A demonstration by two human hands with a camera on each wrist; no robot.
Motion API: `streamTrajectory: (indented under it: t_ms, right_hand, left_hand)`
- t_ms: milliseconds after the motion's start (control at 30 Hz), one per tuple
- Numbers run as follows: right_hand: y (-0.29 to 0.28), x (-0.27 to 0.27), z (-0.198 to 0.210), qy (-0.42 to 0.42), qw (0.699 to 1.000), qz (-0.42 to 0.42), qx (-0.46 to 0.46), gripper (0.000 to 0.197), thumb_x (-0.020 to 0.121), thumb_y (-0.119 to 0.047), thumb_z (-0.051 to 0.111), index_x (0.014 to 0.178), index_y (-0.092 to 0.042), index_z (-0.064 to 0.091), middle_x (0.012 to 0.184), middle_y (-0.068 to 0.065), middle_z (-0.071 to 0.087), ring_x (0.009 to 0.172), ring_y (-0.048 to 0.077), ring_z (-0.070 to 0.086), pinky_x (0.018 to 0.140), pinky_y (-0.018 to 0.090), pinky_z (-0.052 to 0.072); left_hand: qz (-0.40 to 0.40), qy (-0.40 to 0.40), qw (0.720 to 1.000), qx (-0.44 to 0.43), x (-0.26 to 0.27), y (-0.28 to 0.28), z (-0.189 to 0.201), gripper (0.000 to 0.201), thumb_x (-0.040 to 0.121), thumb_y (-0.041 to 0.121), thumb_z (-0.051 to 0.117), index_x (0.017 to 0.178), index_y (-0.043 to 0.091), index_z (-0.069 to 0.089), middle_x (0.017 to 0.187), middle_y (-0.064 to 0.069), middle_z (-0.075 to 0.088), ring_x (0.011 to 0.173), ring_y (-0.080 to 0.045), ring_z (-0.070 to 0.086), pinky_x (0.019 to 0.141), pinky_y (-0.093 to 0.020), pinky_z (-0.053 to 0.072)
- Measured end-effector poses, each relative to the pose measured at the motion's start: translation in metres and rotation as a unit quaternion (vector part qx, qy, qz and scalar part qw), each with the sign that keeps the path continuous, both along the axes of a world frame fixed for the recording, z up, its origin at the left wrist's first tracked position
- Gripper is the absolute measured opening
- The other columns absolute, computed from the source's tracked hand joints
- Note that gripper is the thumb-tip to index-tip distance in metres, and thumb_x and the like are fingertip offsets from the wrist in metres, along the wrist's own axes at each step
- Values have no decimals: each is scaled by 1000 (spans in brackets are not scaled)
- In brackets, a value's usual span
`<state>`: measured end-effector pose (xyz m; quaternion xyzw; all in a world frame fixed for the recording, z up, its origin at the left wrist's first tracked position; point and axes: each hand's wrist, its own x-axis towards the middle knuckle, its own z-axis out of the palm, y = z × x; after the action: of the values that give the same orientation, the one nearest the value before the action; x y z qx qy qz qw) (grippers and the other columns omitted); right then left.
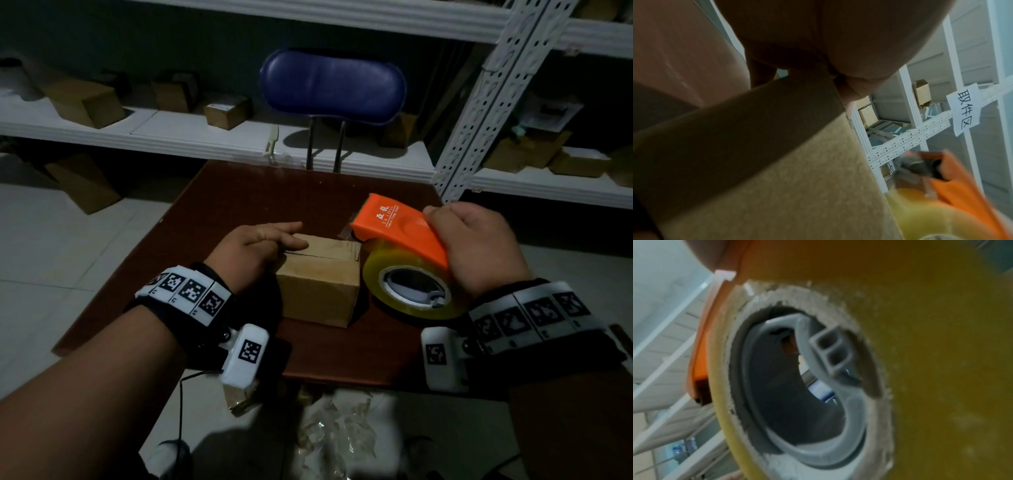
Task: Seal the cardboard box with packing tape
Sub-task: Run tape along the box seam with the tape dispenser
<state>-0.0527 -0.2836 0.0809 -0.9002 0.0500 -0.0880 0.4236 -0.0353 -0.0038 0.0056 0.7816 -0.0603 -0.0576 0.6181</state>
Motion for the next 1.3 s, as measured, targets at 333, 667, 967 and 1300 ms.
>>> streamTrajectory:
  t_ms: [333,667,967,1300]
  right_hand:
    - [8,-6,29,-36,996,33,-73,39,97,-46,56,71,-17,61,72,-3,59,70,15,54,59,29,33]
    - [41,14,66,-105,977,120,-145,40,92,-47,58,63,-20,62,67,-7,58,68,9,54,59,31,33]
    - [61,25,67,-87,971,138,-175,36,89,-53,56,68,-24,66,75,-12,62,78,12,59,68,31,37]
    - [63,23,79,-48,961,165,-217,37,91,-56,57,69,-27,63,76,-11,61,74,11,59,61,29,37]
  left_hand:
    - [102,-171,978,64,-7,-10,33,22,93,27,60,111,22,72,106,6,73,102,-6,66,90,-30,52]
    - [23,-71,994,-85,-12,-17,59,16,97,23,59,105,15,70,94,-10,75,82,-14,70,76,-30,55]
    - [53,-159,983,-75,-19,-5,64,25,93,-2,61,114,11,59,78,-11,69,67,-10,68,63,-21,52]
    - [80,-233,968,-42,-19,3,61,35,90,-2,65,89,25,43,76,-12,62,66,-15,63,61,-28,49]
